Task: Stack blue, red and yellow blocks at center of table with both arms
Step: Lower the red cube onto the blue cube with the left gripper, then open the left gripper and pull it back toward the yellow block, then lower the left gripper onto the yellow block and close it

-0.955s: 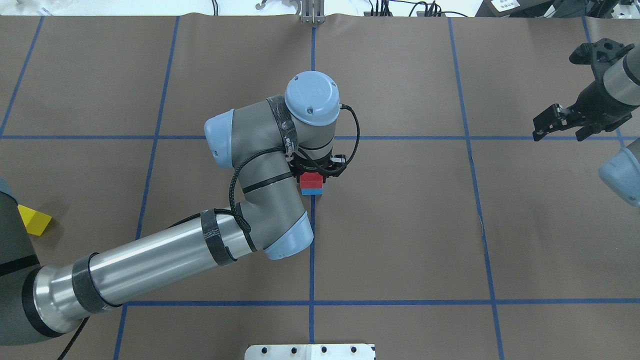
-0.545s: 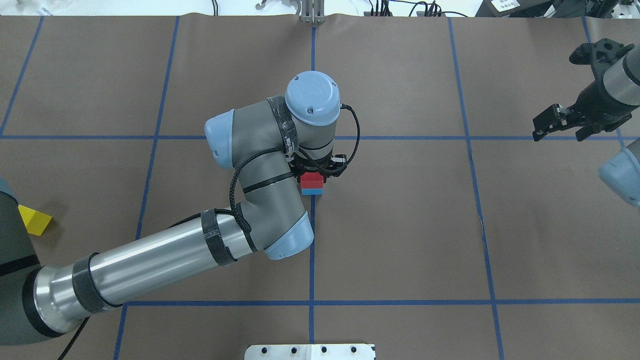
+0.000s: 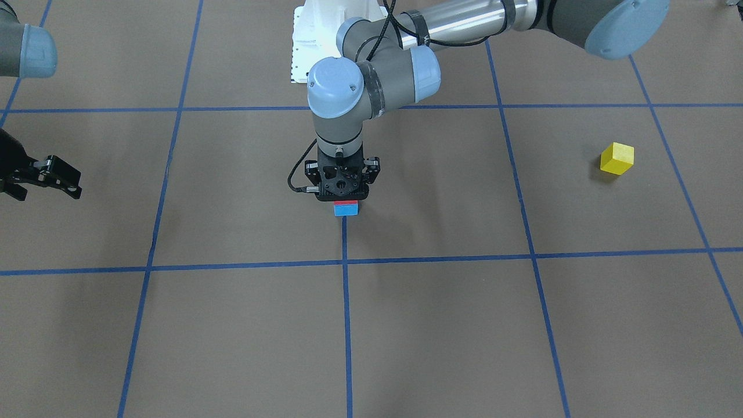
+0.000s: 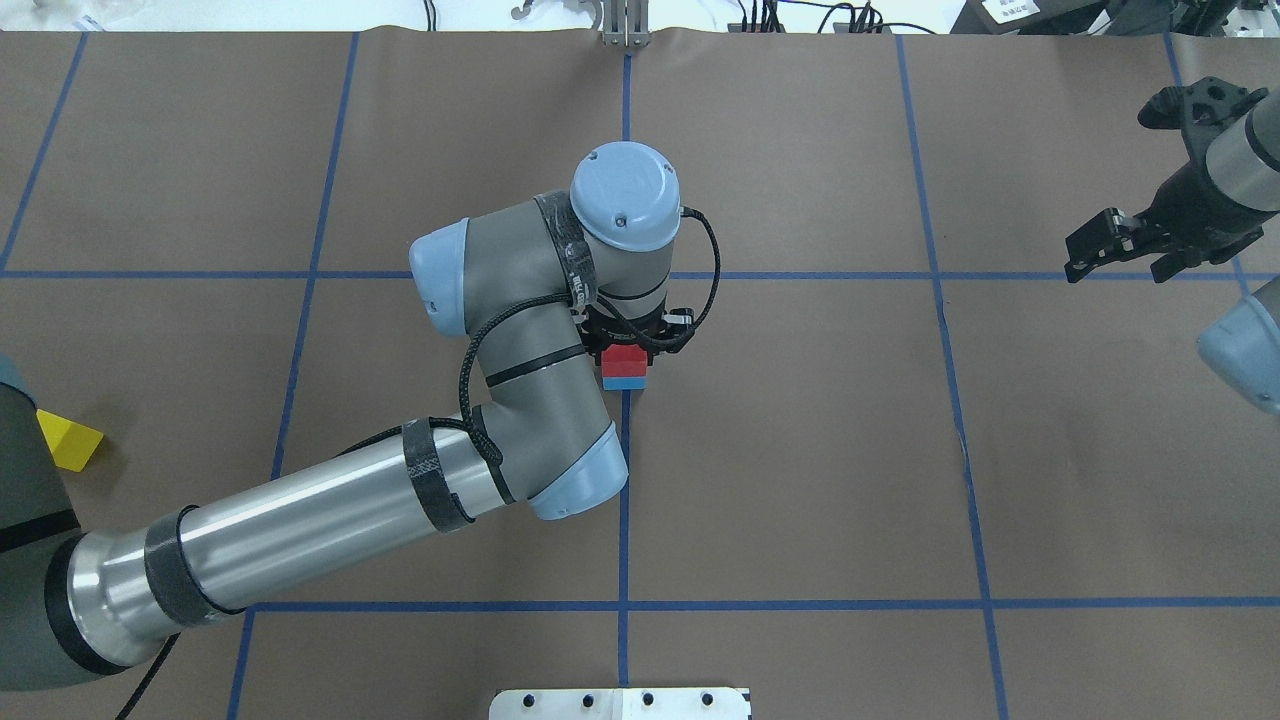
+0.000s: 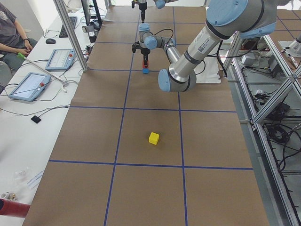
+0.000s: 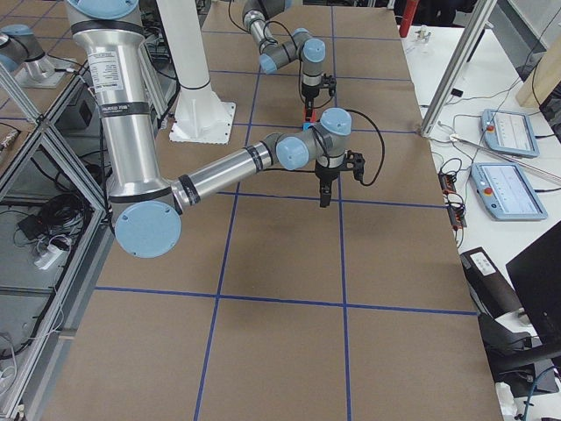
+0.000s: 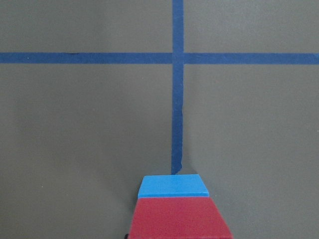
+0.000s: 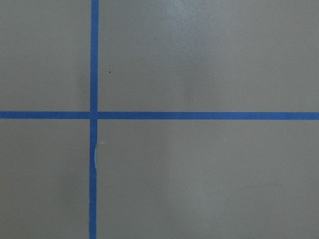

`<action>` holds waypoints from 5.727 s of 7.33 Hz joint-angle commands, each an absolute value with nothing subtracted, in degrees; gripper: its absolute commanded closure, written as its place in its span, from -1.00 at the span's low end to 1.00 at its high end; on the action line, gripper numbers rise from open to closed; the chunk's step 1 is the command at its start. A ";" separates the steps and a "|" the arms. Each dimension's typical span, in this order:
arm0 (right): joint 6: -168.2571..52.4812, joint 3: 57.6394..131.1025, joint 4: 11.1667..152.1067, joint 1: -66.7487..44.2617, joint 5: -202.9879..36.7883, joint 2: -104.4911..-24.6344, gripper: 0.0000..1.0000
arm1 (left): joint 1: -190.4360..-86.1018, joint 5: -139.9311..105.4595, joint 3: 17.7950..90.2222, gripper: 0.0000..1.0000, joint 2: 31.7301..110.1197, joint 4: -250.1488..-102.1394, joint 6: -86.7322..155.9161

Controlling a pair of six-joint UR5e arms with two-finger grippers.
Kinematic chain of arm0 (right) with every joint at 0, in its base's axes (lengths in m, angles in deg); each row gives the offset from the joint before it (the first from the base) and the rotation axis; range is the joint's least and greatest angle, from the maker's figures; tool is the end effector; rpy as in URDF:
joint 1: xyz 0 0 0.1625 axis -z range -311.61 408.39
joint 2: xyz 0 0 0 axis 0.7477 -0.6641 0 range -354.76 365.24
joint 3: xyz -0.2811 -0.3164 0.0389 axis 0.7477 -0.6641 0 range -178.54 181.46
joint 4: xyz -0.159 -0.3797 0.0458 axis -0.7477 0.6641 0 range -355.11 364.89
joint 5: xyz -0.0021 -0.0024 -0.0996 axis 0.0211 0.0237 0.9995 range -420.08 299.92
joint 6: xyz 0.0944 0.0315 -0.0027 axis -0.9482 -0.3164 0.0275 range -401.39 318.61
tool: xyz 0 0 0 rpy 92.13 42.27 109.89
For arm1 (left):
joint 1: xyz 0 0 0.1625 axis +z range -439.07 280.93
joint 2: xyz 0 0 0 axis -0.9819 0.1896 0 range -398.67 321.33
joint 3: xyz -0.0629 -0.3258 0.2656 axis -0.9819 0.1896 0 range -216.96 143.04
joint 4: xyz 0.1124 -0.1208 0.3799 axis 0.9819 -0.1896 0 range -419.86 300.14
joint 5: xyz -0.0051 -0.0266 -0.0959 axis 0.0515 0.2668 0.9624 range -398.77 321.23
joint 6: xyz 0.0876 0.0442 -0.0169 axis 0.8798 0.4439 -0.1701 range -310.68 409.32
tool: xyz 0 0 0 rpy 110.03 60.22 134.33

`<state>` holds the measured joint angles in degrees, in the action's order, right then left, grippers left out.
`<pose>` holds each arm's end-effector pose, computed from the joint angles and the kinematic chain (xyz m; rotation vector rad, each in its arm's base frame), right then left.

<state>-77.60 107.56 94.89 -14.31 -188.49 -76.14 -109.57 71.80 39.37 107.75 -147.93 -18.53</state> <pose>-0.1856 -0.5152 0.4480 0.0054 -0.7787 0.0030 0.6208 -0.4798 0.1368 0.0045 0.7833 -0.0104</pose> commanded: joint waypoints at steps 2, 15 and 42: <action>-77.60 107.55 94.89 -14.37 -188.40 -76.14 -1.00 | -109.57 71.80 39.42 0.75 107.76 -147.93 -18.53; -77.60 107.37 94.89 -14.28 -188.22 -75.97 -1.00 | -111.93 71.88 50.52 -0.98 107.50 -140.78 -17.66; -78.30 105.61 94.89 -13.05 -188.57 -74.30 -1.00 | -133.39 88.06 53.58 -0.99 44.83 -184.27 24.99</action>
